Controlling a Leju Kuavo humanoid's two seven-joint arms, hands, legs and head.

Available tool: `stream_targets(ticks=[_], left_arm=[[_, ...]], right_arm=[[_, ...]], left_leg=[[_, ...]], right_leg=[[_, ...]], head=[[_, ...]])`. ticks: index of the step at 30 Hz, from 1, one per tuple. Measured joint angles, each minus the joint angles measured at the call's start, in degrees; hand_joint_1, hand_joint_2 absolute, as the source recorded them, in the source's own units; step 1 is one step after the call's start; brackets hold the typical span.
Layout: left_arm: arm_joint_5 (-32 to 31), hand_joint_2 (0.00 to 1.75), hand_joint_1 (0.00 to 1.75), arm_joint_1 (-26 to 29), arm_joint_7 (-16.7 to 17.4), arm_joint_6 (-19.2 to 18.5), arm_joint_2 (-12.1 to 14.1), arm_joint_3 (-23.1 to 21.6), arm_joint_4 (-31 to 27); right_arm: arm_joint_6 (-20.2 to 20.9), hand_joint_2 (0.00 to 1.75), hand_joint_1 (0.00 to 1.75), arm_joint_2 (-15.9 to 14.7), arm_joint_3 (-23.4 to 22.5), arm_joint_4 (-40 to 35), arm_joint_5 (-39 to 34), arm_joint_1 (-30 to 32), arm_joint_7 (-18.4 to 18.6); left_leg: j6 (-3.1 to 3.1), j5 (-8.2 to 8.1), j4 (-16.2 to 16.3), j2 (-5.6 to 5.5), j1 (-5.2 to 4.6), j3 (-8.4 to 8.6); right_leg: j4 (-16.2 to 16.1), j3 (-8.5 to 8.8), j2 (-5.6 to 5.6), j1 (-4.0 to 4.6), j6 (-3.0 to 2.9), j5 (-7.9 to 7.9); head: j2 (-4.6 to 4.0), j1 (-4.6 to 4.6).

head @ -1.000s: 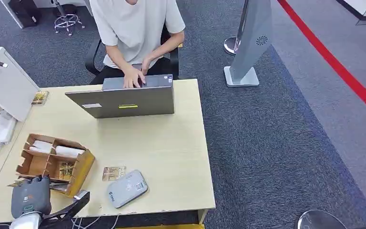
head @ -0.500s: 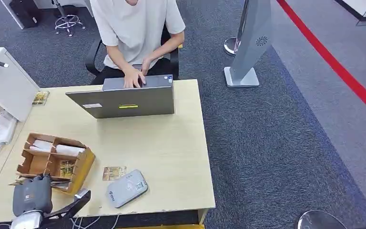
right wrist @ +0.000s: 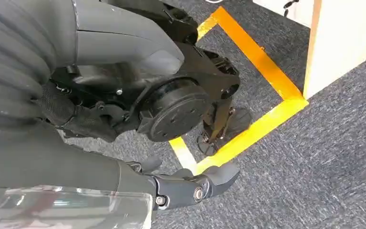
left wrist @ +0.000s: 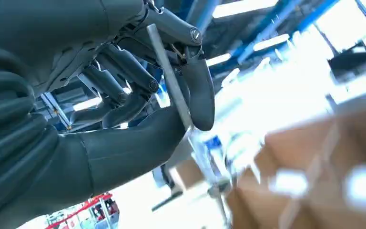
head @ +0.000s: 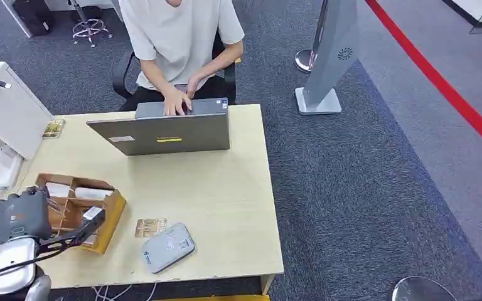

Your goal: Pass the card to the sensor for recognition and then transmit it.

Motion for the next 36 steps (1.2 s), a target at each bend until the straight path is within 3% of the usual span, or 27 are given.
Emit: stream_targets(ticks=[7,13,21,30,31,36], left_arm=[[0.0,1.75,1.75,-9.5,0.5,-5.3,3.3,-2.8,-3.0],[0.0,1.75,1.75,-15.6,1.1,-6.4,5.7,-3.6,-3.0],[0.0,1.75,1.75,-20.2,2.0,-6.3,9.4,-3.8,-0.3],[0.0,1.75,1.75,-21.5,3.4,-6.3,12.6,-3.8,2.5],[0.0,1.75,0.00,-21.5,3.4,-6.2,12.8,-3.8,2.6],[0.0,1.75,0.00,-21.5,3.2,-6.0,13.4,-3.8,3.3]], right_arm=[[0.1,1.75,0.00,0.0,-1.5,3.5,-1.5,-2.2,0.1],[-0.2,1.75,0.00,0.0,-3.2,7.8,-3.2,-4.5,0.0],[-0.2,1.75,0.00,0.0,-6.3,12.5,-4.5,-7.0,0.0],[-0.6,1.75,0.00,0.0,-9.9,15.1,-7.2,-8.6,-0.5],[-0.7,1.75,0.00,0.0,-10.1,15.2,-7.4,-8.6,-0.5],[-1.1,1.75,0.00,0.0,-10.7,15.3,-7.5,-8.6,-0.5]], left_leg=[[-0.01,0.02,0.0,0.00,0.00,-0.03],[-0.05,0.05,0.0,0.02,0.00,-0.03],[-0.07,0.05,0.0,0.04,0.00,-0.05],[-0.08,0.06,0.0,0.05,0.00,-0.06],[-0.08,0.06,0.0,0.05,0.00,-0.05],[-0.07,0.06,0.0,0.04,0.00,-0.06]], right_leg=[[0.0,0.00,0.00,0.00,0.01,0.04],[0.0,-0.04,0.05,0.00,-0.03,0.07],[0.0,-0.09,0.09,0.00,-0.03,0.06],[0.0,-0.07,0.11,0.00,-0.03,0.07],[0.0,-0.08,0.12,0.00,-0.03,0.07],[0.0,-0.08,0.11,0.00,-0.03,0.07]], head=[[-0.02,0.02],[-0.02,0.04],[-0.02,0.04],[-0.02,0.02],[-0.02,0.04],[-0.02,0.02]])
